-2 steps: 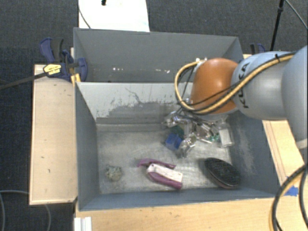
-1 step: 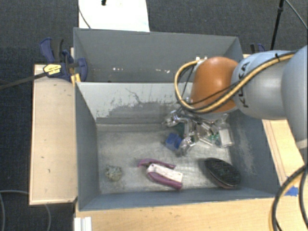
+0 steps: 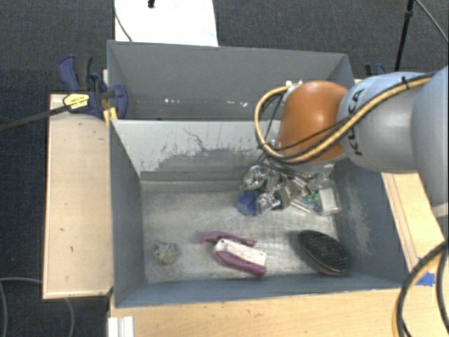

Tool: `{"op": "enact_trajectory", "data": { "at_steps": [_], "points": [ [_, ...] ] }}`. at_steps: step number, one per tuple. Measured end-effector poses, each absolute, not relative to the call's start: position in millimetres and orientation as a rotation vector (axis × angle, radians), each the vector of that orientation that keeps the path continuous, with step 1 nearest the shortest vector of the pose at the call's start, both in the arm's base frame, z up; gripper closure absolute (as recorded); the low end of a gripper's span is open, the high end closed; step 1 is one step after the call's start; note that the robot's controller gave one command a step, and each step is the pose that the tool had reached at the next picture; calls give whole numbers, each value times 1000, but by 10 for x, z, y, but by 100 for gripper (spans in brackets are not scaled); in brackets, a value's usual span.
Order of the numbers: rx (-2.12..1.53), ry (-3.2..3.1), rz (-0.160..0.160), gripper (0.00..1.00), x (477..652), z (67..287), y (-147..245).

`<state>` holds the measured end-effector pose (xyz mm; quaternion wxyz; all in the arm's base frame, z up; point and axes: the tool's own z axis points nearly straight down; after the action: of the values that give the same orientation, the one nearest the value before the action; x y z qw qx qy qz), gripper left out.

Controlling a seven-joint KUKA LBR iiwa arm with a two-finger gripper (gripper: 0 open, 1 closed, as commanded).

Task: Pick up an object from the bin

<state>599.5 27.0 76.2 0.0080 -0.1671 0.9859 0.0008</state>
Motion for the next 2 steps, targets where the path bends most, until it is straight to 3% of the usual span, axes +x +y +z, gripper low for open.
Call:
{"op": "enact_trajectory", "data": {
  "at_steps": [1,2],
  "points": [
    [-518,3089,-1,100,6017,1326,273],
    [-511,3091,0,100,6036,1711,276]
  ]
}}
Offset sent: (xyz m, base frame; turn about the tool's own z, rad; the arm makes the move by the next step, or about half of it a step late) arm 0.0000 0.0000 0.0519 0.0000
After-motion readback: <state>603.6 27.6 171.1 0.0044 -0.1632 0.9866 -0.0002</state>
